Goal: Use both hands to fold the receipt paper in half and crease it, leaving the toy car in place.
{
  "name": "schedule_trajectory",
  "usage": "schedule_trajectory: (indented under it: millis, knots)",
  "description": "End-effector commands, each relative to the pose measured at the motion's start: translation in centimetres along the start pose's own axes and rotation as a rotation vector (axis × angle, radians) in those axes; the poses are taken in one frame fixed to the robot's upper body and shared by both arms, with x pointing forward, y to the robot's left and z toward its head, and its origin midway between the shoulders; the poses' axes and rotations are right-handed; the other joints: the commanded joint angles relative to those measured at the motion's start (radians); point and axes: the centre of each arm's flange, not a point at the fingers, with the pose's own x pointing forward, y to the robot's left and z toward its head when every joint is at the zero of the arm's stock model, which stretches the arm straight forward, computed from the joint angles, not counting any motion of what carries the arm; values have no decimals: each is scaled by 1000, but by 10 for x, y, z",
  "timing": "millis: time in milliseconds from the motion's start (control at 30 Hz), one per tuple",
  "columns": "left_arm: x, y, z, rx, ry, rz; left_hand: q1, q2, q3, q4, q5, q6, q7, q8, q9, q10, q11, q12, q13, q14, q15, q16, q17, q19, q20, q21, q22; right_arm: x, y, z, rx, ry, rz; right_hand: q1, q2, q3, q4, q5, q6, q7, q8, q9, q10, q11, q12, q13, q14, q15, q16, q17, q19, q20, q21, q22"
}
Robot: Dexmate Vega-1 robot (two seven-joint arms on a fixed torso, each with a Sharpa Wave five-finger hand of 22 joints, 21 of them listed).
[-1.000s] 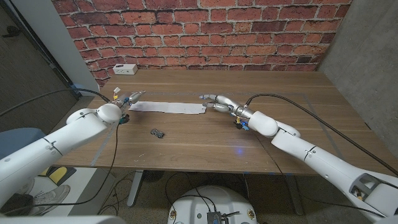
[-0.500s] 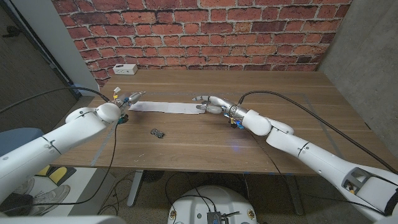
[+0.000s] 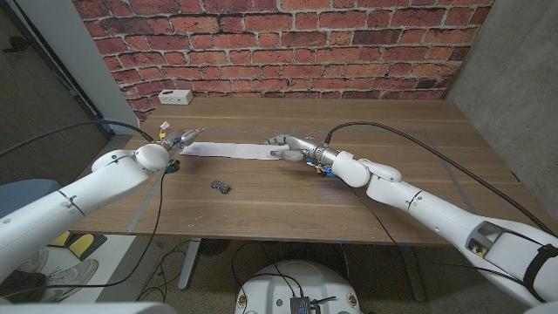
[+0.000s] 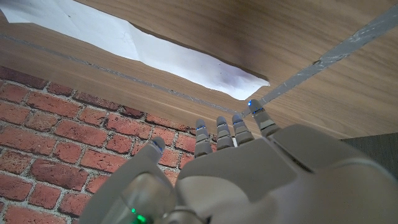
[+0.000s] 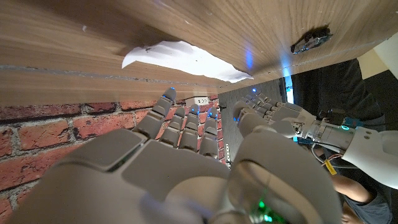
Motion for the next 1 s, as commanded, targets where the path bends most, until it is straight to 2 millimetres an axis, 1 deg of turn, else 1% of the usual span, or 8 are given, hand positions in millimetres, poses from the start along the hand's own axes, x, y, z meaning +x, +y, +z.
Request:
schedule_trajectory:
  millis: [33,67,133,200,467,533,867,1000]
  knots:
    - [-4,-1,-1,11,22,-3,12,42,9,0,-4,11,-2,-5,4,12,-1,-1,2,3,1,-3,0,3,-4,-3,4,22,11,-1,-99,0,68,-26,-5,-15,39,-4,8,-6,-4,3,3,-5,-4,5,-4,-11,9,10,4,-9,3,5]
    - [-4,-1,-2,11,25,-2,12,42,10,0,-4,11,-1,-5,4,12,-1,-2,2,2,1,-3,0,4,-4,-4,4,23,12,-1,-108,-1,71,-44,-6,-24,58,-4,7,-7,-7,4,1,-5,-6,6,-7,-10,9,13,2,-10,2,5]
    - [-5,-1,-3,12,34,-4,12,42,10,0,-4,11,0,-6,4,14,-2,-2,2,3,0,-3,0,4,-3,-4,4,26,14,-2,-117,4,85,-61,-8,-33,74,-4,6,-7,-9,5,0,-6,-9,6,-10,-12,8,16,1,-11,2,5]
    - [-5,-1,-4,13,44,-3,12,42,10,0,-5,14,0,-6,4,14,-1,-2,2,4,0,-4,0,4,-4,-5,4,29,17,-3,-126,8,97,-90,-11,-48,102,-3,5,-8,-13,6,-4,-6,-12,6,-13,-13,8,19,-1,-13,1,6]
    - [-6,-3,-8,43,110,-3,11,41,11,1,-5,15,-2,-9,4,15,-1,-5,3,5,-1,-5,1,4,-5,-7,4,38,24,-13,-154,45,129,-152,-25,-83,155,0,5,-4,-18,7,-10,-9,-16,7,-22,-14,5,22,-8,-13,-1,6]
    - [-6,-3,-9,48,115,-7,11,41,11,1,-5,12,-3,-10,4,15,-1,-6,3,5,0,-6,1,5,-5,-7,4,40,25,-16,-158,62,133,-181,-30,-98,178,3,10,5,-18,7,-11,-7,-17,7,-26,-13,4,23,-9,-13,-1,6]
    - [-6,-4,-13,56,154,12,9,38,10,3,-6,8,-8,-15,4,11,-3,-11,3,6,-2,-7,1,4,-7,-11,4,41,26,-34,-183,132,133,-210,-32,-112,203,8,16,12,-19,6,-12,-5,-18,7,-29,-11,2,23,-10,-14,-1,6]
    - [-6,-4,-15,65,184,42,7,36,10,4,-7,7,-13,-17,5,11,-5,-13,3,12,3,-6,1,4,-8,-12,5,40,29,-40,-181,154,153,-223,-33,-115,213,12,41,21,-12,5,1,2,-14,7,-15,-13,4,20,-2,-13,2,5]
